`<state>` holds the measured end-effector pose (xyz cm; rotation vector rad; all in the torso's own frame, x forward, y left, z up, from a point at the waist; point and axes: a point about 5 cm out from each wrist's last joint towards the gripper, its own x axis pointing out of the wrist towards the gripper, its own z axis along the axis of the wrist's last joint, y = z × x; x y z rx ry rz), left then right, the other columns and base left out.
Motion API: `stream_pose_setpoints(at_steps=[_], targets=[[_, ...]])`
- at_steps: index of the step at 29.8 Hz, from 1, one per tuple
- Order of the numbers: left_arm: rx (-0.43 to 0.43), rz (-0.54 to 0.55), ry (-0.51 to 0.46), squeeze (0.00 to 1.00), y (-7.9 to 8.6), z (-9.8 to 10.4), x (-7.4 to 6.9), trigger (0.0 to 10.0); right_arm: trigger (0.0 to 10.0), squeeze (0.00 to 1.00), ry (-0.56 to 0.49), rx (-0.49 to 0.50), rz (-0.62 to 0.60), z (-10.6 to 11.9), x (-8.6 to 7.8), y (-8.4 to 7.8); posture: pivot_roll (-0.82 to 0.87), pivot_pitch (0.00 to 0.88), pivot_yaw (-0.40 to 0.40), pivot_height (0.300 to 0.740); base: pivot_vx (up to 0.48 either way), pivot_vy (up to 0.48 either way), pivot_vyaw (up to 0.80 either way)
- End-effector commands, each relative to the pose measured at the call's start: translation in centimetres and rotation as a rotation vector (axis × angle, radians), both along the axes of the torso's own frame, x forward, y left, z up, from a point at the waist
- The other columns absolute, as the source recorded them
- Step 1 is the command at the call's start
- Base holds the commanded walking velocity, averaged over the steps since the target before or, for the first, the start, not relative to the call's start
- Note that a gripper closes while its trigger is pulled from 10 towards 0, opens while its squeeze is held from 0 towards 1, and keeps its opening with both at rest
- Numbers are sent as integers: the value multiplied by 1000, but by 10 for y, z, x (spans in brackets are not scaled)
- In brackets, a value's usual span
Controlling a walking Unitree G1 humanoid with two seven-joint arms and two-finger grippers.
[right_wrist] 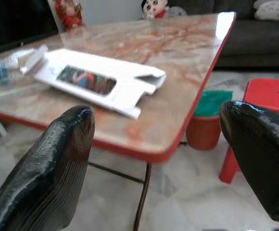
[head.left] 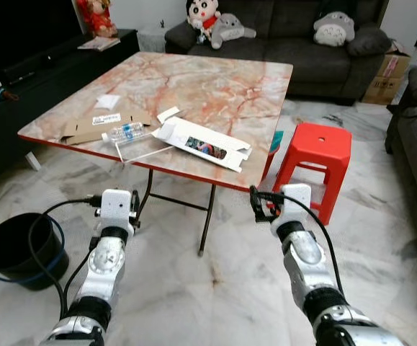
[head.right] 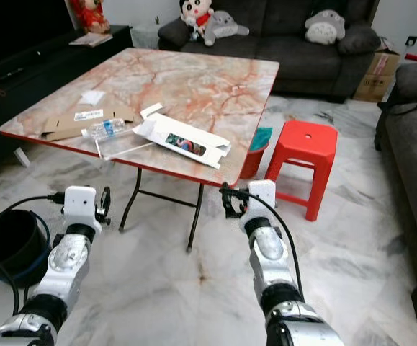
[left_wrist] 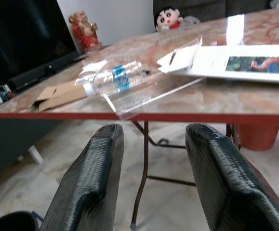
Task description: Picking trash to rubbish bin
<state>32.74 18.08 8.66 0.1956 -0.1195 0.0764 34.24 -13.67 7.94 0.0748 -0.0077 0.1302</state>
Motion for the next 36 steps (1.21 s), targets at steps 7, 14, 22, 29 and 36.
stream_pose_setpoints(at_steps=[7, 14, 22, 29, 36], targets=[[-12, -31, -118, 1000, -12, 29, 11, 10000, 10000, 0, -144, 80, 64, 41, 17, 31, -37, 0, 25, 740, 0, 0, 0], [-13, -68, -116, 1000, -19, 28, 9, 10000, 10000, 1000, -129, 95, 101, 36, 12, 48, -34, 0, 26, 740, 0, 0, 0], [-29, -99, -134, 1000, -20, 35, 12, 10000, 10000, 1000, -107, 101, 117, 30, 10, 50, -32, 0, 31, 740, 0, 0, 0], [-35, -130, -112, 1000, -27, 33, 13, 10000, 10000, 1000, -107, 111, 123, 30, 9, 54, -25, 0, 41, 740, 0, 0, 0], [-30, -130, -97, 0, -37, 29, 11, 10000, 10000, 0, -98, 107, 114, 30, 10, 55, -28, 0, 48, 740, 0, 0, 0]])
